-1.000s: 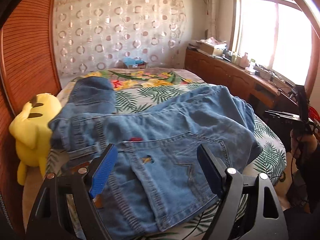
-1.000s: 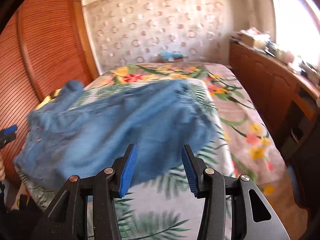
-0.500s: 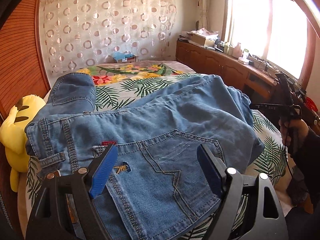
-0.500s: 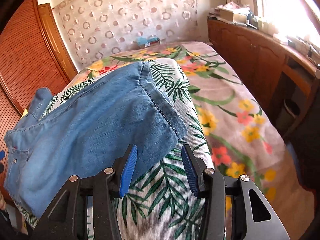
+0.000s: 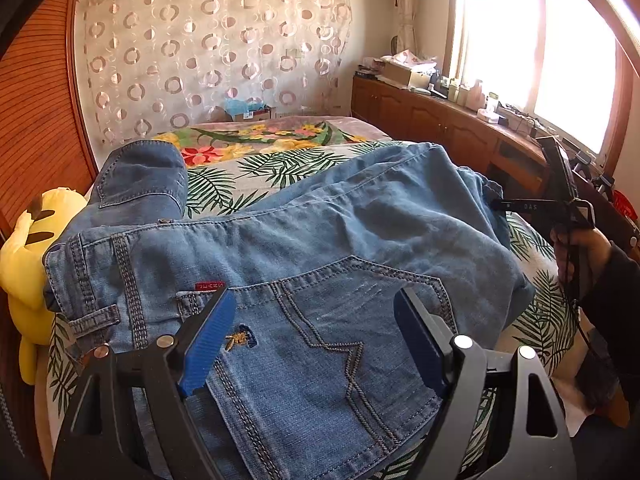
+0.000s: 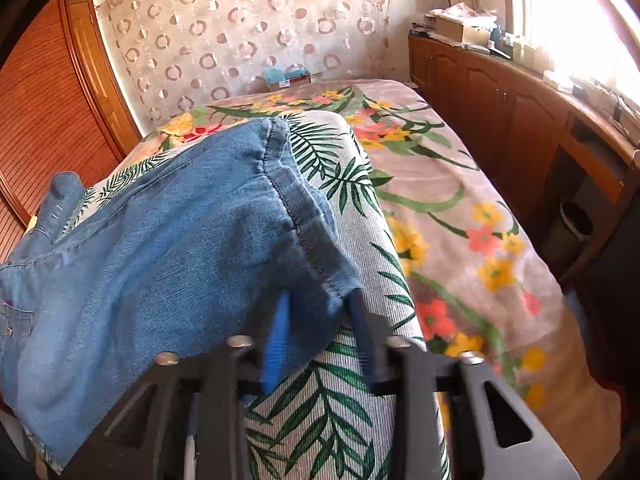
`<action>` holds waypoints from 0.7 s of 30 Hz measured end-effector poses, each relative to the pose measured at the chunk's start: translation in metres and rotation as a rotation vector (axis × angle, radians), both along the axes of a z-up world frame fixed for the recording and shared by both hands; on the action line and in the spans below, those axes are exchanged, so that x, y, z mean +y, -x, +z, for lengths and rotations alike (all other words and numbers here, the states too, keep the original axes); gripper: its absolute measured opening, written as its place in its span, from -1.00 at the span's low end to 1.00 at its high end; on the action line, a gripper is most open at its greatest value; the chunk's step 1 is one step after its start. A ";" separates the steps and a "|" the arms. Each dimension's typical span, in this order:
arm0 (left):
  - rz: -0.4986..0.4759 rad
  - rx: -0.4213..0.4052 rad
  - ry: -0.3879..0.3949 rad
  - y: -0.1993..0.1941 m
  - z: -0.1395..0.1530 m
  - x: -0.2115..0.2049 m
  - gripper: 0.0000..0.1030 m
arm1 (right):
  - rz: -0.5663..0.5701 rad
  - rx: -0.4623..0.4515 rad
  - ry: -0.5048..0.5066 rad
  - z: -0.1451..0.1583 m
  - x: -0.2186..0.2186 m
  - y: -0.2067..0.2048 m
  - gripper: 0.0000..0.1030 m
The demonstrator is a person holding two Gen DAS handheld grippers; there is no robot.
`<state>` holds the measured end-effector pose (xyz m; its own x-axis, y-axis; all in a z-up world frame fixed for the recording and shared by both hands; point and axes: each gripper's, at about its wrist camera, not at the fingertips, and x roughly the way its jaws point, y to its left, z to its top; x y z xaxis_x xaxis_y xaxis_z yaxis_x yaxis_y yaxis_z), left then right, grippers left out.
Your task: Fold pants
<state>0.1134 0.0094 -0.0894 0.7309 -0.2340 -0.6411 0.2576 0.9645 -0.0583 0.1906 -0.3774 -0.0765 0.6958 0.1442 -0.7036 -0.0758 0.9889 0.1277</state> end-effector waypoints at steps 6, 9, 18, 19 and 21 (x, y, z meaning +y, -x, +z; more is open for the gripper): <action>0.013 -0.005 0.002 0.005 0.003 0.006 0.59 | 0.039 -0.089 -0.025 0.023 0.007 0.017 -0.92; 0.019 -0.018 0.007 0.011 0.008 0.012 0.59 | 0.102 -0.146 -0.026 0.048 0.030 0.029 -0.93; 0.082 -0.070 0.025 0.034 0.028 0.055 0.59 | 0.410 -0.261 -0.054 0.109 0.152 0.061 -0.93; 0.095 -0.075 0.027 0.038 0.030 0.062 0.59 | 0.450 -0.262 -0.059 0.113 0.168 0.066 -0.93; 0.120 -0.082 0.031 0.043 0.032 0.075 0.59 | 0.528 -0.255 -0.082 0.120 0.196 0.076 -0.93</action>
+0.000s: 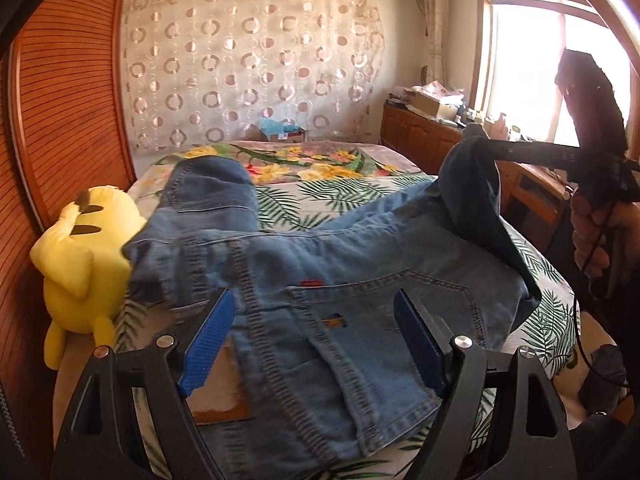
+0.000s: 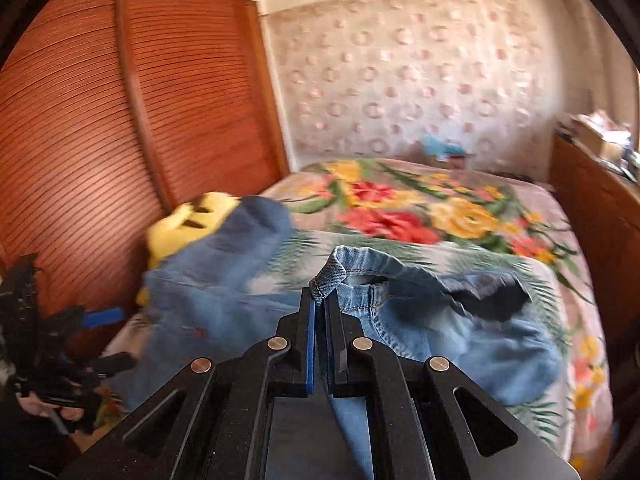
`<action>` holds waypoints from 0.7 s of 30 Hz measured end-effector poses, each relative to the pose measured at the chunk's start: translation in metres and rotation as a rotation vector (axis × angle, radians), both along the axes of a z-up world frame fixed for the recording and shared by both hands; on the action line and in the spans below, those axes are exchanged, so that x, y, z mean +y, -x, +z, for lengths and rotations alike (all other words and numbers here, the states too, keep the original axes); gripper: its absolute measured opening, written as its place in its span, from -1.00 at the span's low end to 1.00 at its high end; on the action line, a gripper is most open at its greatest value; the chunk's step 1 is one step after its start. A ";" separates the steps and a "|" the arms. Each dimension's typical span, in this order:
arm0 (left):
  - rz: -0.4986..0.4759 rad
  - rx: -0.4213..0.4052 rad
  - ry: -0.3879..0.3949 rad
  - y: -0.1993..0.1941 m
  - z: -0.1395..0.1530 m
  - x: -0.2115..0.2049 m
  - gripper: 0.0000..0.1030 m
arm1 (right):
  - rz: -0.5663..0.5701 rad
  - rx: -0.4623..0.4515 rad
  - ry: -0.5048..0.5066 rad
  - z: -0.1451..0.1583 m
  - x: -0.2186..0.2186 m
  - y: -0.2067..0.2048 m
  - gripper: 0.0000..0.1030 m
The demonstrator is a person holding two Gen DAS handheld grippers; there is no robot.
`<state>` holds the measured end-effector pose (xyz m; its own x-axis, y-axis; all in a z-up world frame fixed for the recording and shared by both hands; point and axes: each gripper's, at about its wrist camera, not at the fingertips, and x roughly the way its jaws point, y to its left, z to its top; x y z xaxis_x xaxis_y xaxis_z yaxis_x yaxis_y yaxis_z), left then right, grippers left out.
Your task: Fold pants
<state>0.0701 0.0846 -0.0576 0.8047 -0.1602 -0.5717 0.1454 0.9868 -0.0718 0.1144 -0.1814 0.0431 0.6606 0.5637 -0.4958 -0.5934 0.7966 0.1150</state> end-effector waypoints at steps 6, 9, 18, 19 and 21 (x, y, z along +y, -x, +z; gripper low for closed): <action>0.061 -0.013 0.015 0.011 0.003 0.033 0.59 | 0.193 -0.013 0.019 0.015 0.061 0.042 -0.93; 0.082 -0.018 0.017 0.013 0.003 0.042 0.59 | 0.215 0.010 0.039 0.012 0.067 0.046 -0.91; 0.056 -0.009 0.031 0.006 -0.001 0.034 0.59 | 0.147 -0.017 0.093 0.022 0.064 0.023 -0.35; 0.045 -0.005 0.031 0.004 -0.002 0.029 0.59 | 0.137 -0.021 0.096 0.021 0.062 0.023 -0.35; 0.022 0.004 0.030 0.002 -0.004 0.020 0.59 | 0.107 -0.016 0.112 0.013 0.061 0.019 -0.34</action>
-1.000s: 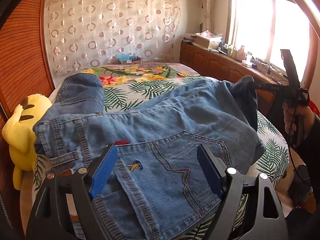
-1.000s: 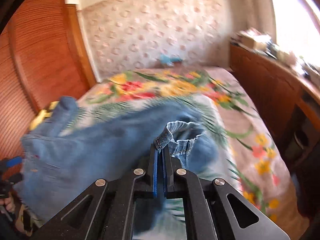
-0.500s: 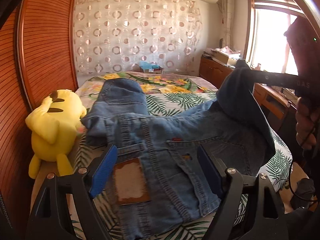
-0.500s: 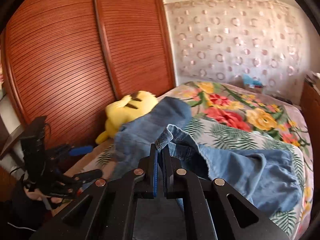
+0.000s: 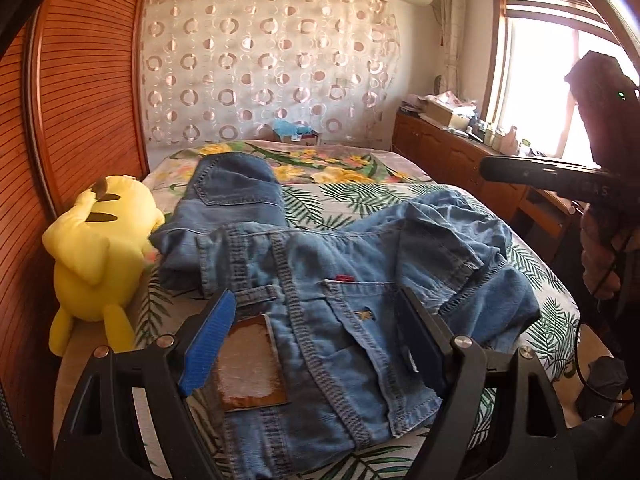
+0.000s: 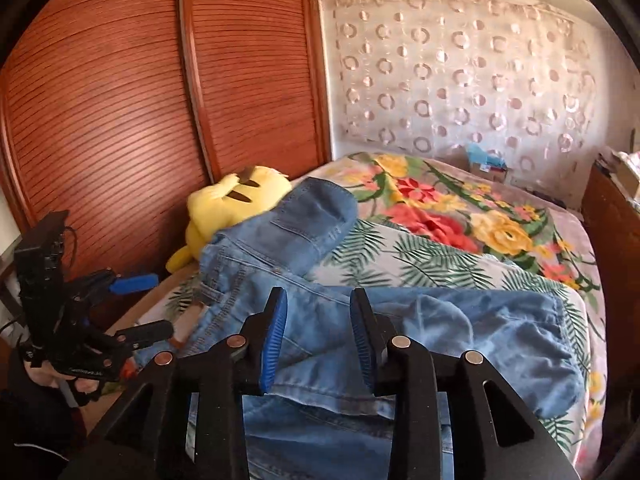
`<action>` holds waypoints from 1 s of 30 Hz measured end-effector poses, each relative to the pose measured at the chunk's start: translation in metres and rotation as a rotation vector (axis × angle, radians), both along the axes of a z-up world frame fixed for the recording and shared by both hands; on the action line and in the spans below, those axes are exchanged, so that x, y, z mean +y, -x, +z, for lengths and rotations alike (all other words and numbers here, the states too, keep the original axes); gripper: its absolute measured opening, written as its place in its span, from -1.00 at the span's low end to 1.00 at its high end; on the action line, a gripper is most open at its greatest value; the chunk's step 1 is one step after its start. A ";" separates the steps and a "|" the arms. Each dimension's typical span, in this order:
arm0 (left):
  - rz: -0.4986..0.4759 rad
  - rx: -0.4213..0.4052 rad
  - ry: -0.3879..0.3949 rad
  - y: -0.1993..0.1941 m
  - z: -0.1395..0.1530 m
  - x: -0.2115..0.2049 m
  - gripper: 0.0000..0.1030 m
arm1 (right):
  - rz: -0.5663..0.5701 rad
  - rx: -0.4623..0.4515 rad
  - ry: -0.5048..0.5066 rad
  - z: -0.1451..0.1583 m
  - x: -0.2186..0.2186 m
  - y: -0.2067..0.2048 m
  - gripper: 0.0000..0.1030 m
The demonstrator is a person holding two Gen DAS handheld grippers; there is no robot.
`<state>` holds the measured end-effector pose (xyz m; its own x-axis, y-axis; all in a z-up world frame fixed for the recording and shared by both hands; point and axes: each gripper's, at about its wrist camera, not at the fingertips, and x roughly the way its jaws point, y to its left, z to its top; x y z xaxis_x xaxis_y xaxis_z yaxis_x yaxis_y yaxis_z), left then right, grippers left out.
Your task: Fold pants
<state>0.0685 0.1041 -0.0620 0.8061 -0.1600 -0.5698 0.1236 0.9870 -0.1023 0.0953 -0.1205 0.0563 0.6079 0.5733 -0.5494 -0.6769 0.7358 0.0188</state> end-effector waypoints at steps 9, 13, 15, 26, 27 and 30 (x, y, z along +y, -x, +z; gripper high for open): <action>-0.115 0.039 0.022 -0.008 -0.016 -0.037 0.55 | -0.087 0.095 0.073 -0.034 -0.004 -0.020 -0.31; -0.163 0.064 0.010 -0.012 -0.026 -0.051 0.17 | -0.098 0.156 0.096 -0.049 0.000 -0.028 -0.18; -0.176 0.087 0.008 -0.016 -0.031 -0.056 0.01 | -0.098 0.185 0.122 -0.056 0.003 -0.031 -0.18; -0.213 0.159 -0.052 -0.026 -0.055 -0.076 -0.60 | -0.044 0.223 0.106 -0.060 0.020 -0.029 -0.86; -0.206 0.160 -0.055 -0.026 -0.054 -0.077 -0.73 | -0.037 0.215 0.096 -0.058 0.019 -0.030 -0.89; -0.199 0.124 -0.056 -0.018 -0.045 -0.076 -0.85 | -0.035 0.174 0.054 -0.042 0.020 -0.029 -0.90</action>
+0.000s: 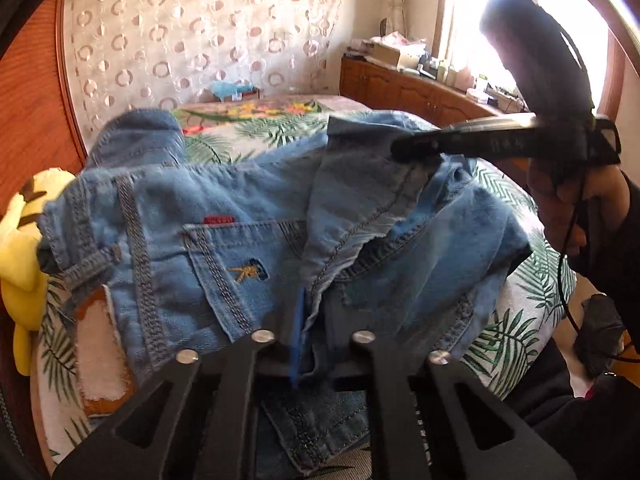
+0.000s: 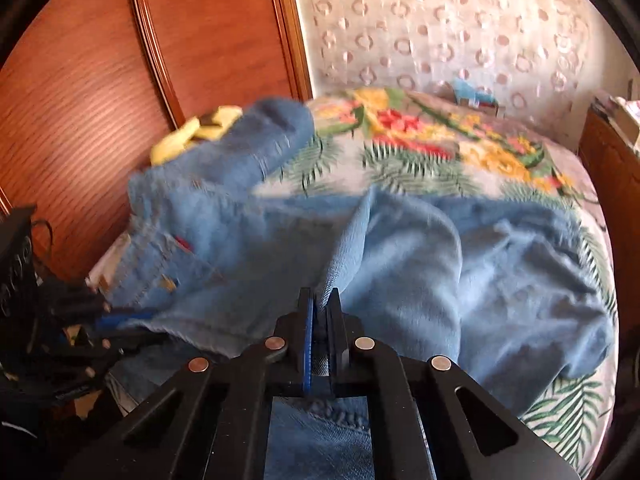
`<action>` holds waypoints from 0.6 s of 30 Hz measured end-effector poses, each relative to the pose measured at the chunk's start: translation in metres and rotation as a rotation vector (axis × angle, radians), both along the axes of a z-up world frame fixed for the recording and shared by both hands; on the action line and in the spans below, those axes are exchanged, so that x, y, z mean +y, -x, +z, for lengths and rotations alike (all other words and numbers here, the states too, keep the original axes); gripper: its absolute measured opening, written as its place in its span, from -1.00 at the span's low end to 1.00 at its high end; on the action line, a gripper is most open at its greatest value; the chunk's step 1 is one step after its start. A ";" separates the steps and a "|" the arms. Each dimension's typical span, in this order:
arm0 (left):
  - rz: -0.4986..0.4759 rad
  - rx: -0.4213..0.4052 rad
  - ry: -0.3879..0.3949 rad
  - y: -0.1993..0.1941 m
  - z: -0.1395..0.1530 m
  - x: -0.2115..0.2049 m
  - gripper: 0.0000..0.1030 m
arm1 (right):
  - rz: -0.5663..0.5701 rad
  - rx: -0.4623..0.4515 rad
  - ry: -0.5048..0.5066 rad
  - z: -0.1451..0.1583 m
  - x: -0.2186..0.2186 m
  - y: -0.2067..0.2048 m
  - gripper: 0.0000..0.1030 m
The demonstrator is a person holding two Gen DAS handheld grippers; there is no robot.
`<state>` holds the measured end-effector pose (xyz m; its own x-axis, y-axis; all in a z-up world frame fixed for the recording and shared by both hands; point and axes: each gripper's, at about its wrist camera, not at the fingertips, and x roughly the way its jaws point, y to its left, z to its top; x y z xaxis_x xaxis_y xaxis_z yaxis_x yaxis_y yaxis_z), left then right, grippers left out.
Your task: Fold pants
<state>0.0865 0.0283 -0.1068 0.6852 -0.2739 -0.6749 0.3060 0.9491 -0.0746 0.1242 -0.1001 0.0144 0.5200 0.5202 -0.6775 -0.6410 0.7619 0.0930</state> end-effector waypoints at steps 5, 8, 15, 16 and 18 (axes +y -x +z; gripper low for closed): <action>0.011 -0.083 0.056 0.029 0.029 0.016 -0.92 | 0.033 -0.068 -0.057 0.039 0.014 0.007 -0.91; 0.022 -0.106 0.068 0.043 0.038 0.027 -0.92 | 0.067 -0.100 -0.071 0.057 0.029 0.013 -0.92; 0.034 -0.052 0.073 0.031 0.030 0.036 -0.46 | 0.145 -0.178 -0.038 0.082 0.072 0.025 -0.92; 0.035 -0.045 0.076 0.028 0.027 0.035 -0.35 | 0.150 -0.185 -0.029 0.083 0.076 0.026 -0.92; 0.027 -0.029 0.095 0.023 0.021 0.033 -0.07 | 0.150 -0.188 -0.018 0.082 0.078 0.019 -0.92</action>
<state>0.0637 0.0616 -0.0859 0.7122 -0.3165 -0.6265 0.2835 0.9462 -0.1558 0.1051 -0.0219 0.0966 0.5517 0.6123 -0.5664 -0.7544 0.6559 -0.0257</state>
